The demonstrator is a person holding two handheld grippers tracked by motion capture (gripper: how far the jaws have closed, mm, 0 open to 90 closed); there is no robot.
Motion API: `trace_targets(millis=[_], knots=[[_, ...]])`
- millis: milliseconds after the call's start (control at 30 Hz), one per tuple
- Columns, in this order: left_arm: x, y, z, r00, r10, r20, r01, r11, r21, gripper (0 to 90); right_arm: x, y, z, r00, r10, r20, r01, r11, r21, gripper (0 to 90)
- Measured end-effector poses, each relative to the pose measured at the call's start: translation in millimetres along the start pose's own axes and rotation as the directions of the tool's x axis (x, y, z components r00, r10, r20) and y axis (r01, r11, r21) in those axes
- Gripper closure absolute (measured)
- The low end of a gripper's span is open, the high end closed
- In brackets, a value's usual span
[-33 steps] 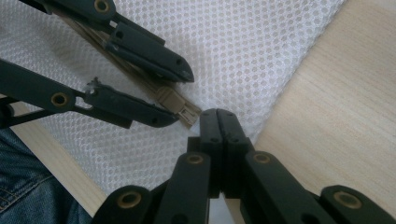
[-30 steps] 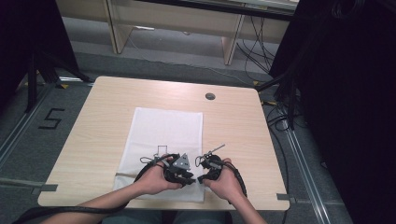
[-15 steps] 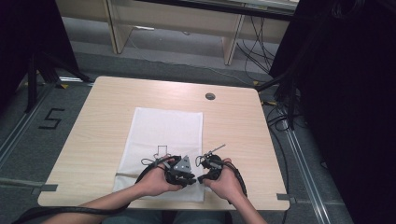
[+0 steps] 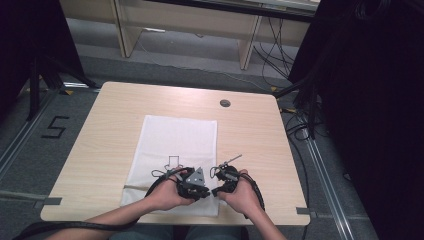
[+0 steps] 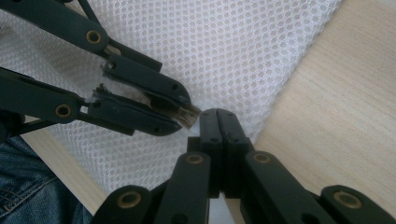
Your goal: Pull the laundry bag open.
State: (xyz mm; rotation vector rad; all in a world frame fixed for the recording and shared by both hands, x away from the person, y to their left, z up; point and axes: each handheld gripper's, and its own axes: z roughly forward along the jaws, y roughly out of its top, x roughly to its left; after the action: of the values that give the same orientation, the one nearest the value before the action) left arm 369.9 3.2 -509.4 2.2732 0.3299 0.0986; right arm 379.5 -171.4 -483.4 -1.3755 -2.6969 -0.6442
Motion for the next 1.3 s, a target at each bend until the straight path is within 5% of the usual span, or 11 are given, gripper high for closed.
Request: trace_targets(millis=[333,600,733,1300], knots=[[0.1,1.9,-1.7,0.9994,-0.035,0.0,0.035,0.9993,0.009,81.7,0.9,0.4,-0.2,1.0,0.007,0.0,-0.007,1.0,0.009,90.0],[-0.8,3.8,-3.4,0.9996,-0.028,-0.001,0.028,0.9996,0.01,81.7,4.2,0.7,-0.5,0.9998,0.008,0.019,-0.008,1.0,0.021,90.0],[-1.4,4.3,-4.4,0.9996,-0.028,-0.002,0.028,0.9995,0.015,81.8,3.0,0.6,1.0,0.999,-0.033,0.028,0.033,0.999,0.005,90.0],[0.7,3.6,-10.0,0.9998,-0.02,0.002,0.02,0.9995,0.023,81.8,5.4,1.4,1.1,0.9994,-0.026,0.024,0.026,1.0,0.01,90.0]])
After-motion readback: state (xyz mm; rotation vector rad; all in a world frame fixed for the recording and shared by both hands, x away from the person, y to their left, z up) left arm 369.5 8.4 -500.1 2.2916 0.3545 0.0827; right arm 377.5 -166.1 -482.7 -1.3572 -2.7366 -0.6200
